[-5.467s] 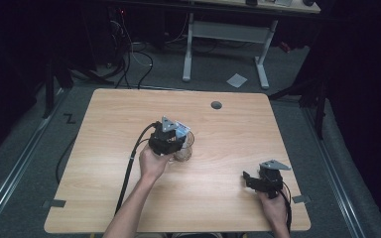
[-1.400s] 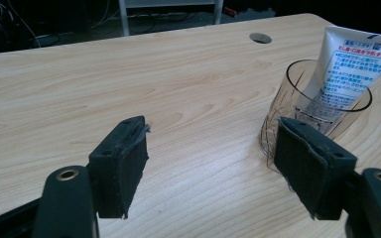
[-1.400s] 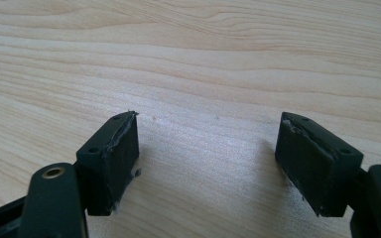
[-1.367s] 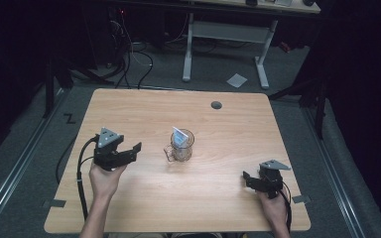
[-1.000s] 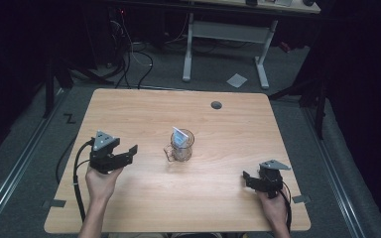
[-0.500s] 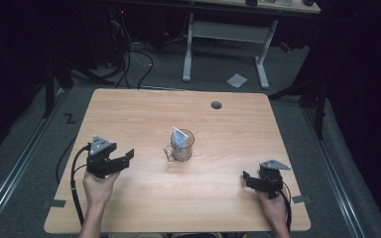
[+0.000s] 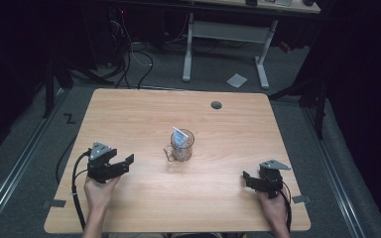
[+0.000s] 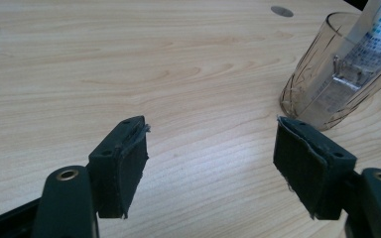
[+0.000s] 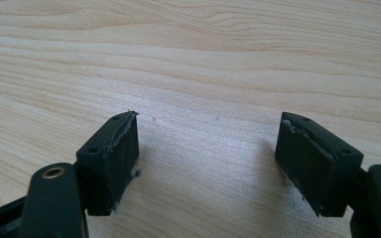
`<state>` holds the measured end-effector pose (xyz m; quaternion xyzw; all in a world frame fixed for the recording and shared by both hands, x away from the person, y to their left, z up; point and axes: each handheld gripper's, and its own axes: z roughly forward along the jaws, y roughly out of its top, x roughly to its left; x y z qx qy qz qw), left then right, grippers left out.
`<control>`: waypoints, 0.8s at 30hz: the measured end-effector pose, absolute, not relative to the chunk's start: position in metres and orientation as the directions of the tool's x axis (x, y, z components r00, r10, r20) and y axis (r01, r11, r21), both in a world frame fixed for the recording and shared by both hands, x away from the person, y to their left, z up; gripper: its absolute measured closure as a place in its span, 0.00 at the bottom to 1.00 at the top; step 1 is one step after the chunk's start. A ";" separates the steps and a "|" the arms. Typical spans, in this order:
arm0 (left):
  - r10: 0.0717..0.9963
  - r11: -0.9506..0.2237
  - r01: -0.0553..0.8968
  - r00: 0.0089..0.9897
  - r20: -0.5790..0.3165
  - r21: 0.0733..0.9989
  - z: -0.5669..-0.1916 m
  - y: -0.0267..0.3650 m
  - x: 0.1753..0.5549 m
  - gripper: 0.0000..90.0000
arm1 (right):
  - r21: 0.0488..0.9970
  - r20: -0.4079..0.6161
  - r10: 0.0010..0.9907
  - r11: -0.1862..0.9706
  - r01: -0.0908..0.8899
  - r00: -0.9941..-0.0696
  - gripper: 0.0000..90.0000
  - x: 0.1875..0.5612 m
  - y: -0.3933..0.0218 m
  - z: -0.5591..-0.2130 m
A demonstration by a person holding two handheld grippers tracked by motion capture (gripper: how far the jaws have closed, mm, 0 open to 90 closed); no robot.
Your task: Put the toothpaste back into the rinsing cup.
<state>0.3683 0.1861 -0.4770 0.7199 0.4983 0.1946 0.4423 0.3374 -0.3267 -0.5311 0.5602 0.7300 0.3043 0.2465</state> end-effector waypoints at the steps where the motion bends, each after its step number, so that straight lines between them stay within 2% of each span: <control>1: 0.889 -0.109 0.548 0.427 -0.165 0.829 -0.479 0.186 0.368 0.33 | 0.720 -0.019 0.968 0.187 0.668 -0.251 0.28 0.337 -0.327 -0.531; 24: 0.885 -0.108 0.582 0.425 -0.189 0.806 -0.507 0.179 0.366 0.32 | 0.720 -0.019 0.968 0.188 0.668 -0.251 0.28 0.337 -0.327 -0.531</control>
